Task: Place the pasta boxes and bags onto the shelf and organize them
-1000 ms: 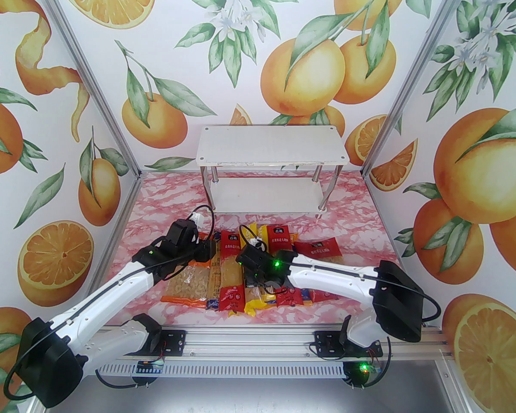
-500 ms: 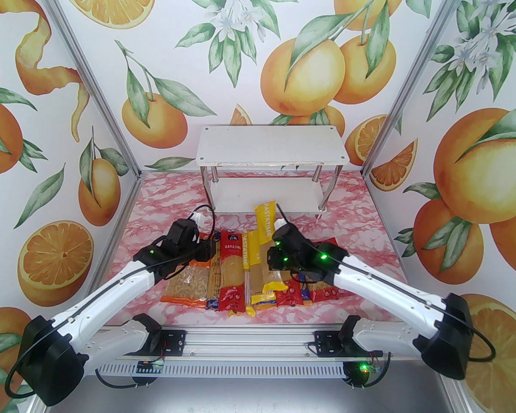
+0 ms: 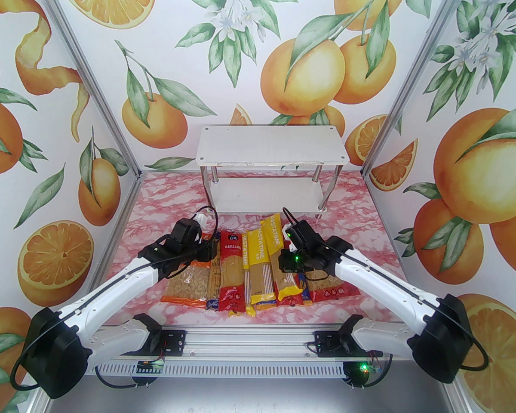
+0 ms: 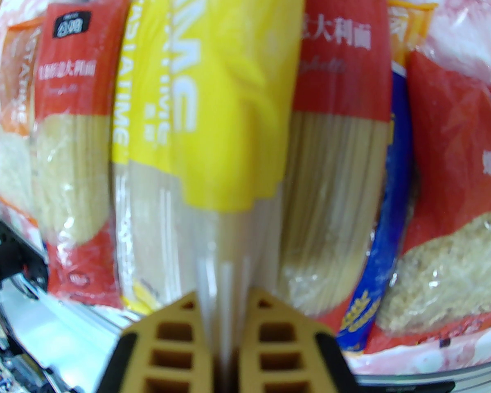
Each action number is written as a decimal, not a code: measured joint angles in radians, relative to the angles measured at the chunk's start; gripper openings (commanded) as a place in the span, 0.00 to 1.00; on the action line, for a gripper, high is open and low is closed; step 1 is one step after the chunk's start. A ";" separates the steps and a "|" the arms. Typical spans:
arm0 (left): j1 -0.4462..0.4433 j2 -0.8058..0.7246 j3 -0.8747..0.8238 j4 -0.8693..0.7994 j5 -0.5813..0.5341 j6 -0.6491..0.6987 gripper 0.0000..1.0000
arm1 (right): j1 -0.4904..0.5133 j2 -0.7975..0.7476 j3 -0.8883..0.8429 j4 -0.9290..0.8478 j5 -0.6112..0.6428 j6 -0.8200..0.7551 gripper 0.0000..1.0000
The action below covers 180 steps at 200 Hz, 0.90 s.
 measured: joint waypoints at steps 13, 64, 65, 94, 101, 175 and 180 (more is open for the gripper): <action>0.000 0.002 0.000 0.000 0.000 0.001 0.48 | -0.003 0.000 -0.001 0.003 0.000 -0.003 0.00; 0.000 0.016 0.016 0.002 0.000 0.013 0.48 | -0.015 -0.022 0.012 -0.010 0.072 -0.048 0.00; 0.000 0.017 0.018 0.002 0.000 0.014 0.48 | -0.016 -0.022 0.013 -0.011 0.074 -0.049 0.00; 0.000 0.041 0.039 0.002 0.000 0.017 0.48 | -0.070 -0.017 0.092 -0.053 0.154 -0.093 0.00; 0.000 0.045 0.045 0.002 0.000 0.018 0.48 | -0.084 -0.010 0.119 -0.062 0.175 -0.107 0.00; 0.000 0.053 0.077 0.000 -0.003 0.024 0.48 | -0.234 0.246 0.407 -0.078 0.344 -0.279 0.00; 0.000 0.053 0.078 0.000 -0.005 0.024 0.48 | -0.241 0.264 0.418 -0.077 0.356 -0.289 0.00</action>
